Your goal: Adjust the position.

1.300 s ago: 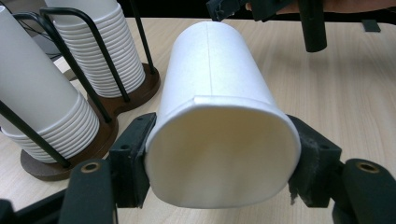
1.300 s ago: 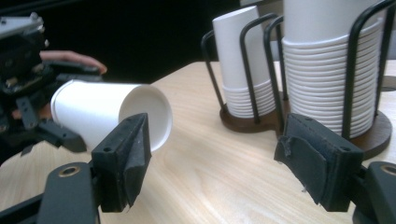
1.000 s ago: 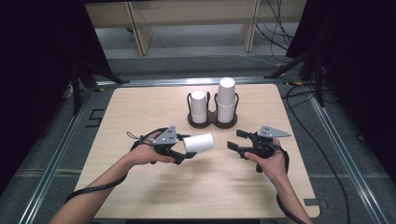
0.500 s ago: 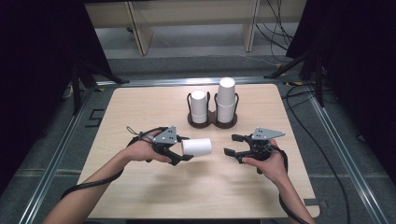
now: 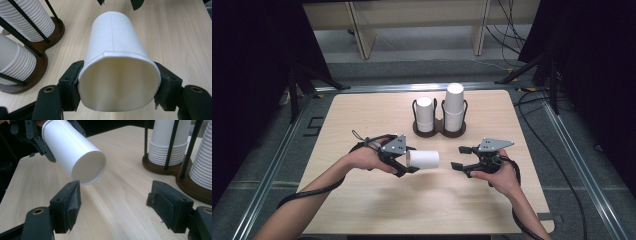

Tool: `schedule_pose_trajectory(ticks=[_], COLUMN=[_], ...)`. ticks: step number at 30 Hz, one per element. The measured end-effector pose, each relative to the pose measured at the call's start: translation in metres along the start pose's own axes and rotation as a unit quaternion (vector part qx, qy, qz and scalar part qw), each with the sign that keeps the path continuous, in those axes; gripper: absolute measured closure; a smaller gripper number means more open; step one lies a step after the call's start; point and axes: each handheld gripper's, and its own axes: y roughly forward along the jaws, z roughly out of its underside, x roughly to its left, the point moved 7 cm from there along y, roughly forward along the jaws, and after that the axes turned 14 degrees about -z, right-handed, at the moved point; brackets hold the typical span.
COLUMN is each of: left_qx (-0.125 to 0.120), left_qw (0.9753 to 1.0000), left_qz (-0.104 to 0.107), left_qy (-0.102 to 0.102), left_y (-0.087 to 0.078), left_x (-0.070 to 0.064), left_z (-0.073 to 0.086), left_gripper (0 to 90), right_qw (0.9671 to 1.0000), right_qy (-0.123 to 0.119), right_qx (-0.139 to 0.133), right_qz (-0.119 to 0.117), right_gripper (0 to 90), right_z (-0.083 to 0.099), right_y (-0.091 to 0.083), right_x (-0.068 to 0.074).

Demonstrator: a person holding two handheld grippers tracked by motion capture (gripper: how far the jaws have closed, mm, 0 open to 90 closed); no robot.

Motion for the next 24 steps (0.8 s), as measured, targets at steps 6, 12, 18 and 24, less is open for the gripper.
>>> schedule_pose_trajectory(ticks=[6,12,18,24], left_qx=[0.033,0.063,0.081,0.096], left_qw=[0.9991,0.9968,0.9954,0.9934], left_qz=[0.007,0.011,0.015,0.014], left_qy=[0.024,0.048,0.049,0.061], left_y=[-0.002,-0.002,-0.002,-0.003], left_x=[-0.002,-0.003,-0.005,-0.004], left_z=[-0.001,-0.001,-0.004,-0.007], left_gripper=[33.8,33.7,33.5,33.4], right_qw=[0.9999,0.9991,0.9981,0.9974], right_qy=[-0.009,-0.012,-0.023,-0.031], right_qx=[0.015,0.041,0.058,0.066], right_qz=[0.002,-0.003,-0.002,-0.004], right_gripper=[25.5,25.4,25.2,25.1], right_z=[0.000,0.001,-0.002,-0.003], right_y=[0.003,0.006,0.010,0.012], right_x=[0.000,0.003,0.004,0.004])
